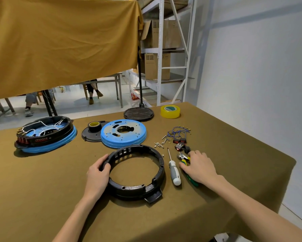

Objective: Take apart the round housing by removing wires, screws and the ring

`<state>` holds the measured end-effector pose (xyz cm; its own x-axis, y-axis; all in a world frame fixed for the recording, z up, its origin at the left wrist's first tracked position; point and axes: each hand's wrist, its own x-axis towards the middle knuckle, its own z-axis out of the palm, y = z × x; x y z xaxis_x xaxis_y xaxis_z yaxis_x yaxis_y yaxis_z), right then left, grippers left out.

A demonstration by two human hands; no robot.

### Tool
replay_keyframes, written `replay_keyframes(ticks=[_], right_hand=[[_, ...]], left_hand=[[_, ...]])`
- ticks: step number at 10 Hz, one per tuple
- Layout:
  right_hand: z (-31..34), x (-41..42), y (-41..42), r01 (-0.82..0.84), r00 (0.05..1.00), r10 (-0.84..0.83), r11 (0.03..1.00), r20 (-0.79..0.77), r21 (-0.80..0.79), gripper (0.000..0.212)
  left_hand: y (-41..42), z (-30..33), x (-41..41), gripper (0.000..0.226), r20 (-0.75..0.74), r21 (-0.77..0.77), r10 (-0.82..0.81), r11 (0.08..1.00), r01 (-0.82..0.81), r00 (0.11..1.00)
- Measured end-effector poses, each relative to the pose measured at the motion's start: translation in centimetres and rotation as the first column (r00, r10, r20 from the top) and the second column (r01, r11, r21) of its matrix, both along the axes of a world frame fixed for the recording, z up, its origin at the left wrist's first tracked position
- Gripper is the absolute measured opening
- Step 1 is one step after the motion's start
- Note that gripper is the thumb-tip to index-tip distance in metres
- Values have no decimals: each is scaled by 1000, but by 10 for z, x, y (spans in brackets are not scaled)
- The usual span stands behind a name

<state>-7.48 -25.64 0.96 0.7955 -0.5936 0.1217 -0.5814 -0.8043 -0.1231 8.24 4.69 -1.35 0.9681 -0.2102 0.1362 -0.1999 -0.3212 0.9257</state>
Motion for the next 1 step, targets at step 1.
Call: replay_keyframes(ticks=[1], right_hand=[[9, 0, 5, 38, 998, -37, 999, 53, -16, 58]], left_hand=[[-1, 0, 0, 43, 10, 7, 22, 1000, -22, 1000]])
